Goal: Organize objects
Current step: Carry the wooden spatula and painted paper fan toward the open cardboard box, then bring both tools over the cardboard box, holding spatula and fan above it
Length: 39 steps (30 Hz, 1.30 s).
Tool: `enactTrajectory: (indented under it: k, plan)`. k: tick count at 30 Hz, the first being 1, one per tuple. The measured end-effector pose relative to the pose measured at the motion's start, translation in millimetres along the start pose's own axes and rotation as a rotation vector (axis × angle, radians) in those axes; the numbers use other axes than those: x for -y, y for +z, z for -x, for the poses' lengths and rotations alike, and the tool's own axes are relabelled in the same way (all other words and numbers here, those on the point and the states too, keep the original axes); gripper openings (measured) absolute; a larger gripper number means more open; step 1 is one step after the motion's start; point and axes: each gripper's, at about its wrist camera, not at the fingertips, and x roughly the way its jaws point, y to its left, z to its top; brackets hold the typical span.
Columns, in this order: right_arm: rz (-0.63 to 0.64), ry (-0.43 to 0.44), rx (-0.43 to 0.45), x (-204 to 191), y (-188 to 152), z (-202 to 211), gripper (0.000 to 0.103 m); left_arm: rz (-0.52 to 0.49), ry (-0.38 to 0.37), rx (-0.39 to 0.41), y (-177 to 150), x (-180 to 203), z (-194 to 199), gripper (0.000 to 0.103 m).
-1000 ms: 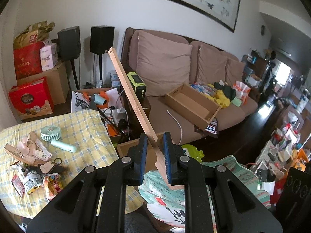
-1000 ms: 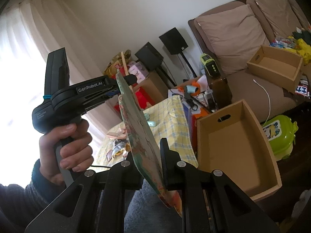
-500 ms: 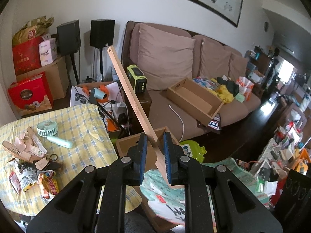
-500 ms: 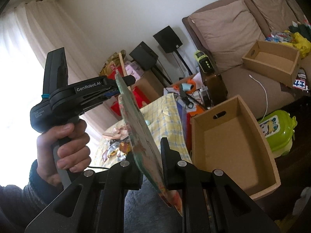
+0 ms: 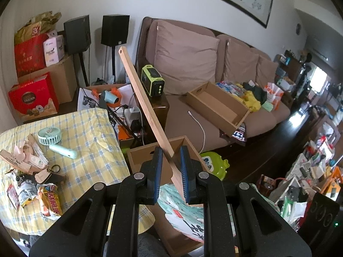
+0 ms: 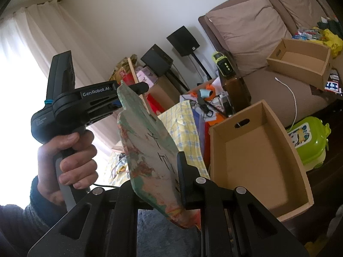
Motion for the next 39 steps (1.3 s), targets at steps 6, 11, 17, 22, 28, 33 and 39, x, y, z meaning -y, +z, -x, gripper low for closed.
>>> enactTrajectory:
  k: [6,11,17,22,28,33,39]
  plan:
    - [-0.018,0.004,-0.007,6.8,-1.3,-4.2,0.014,0.003,0.004,-0.012,-2.0,1.1,-7.9,0.016]
    - [-0.030,0.005,-0.011,10.0,-2.7,-8.0,0.014,0.006,0.005,-0.019,-3.6,1.1,-12.9,0.015]
    - [-0.042,0.004,-0.016,15.5,-5.2,-10.0,0.014,0.012,0.005,-0.026,-4.6,0.3,-17.4,0.015]
    - [-0.061,-0.004,-0.022,20.6,-7.7,-13.4,0.015,0.019,0.006,-0.033,-6.7,1.8,-23.0,0.015]
    - [-0.074,-0.009,-0.026,25.7,-10.2,-15.0,0.015,0.020,0.006,-0.040,-7.8,3.2,-30.2,0.015]
    - [-0.094,-0.008,-0.031,31.0,-11.7,-18.0,0.015,0.029,0.007,-0.049,-9.5,1.7,-36.3,0.015]
    - [-0.123,-0.009,-0.047,41.3,-15.5,-25.0,0.016,0.038,0.009,-0.064,-13.1,1.3,-44.6,0.014]
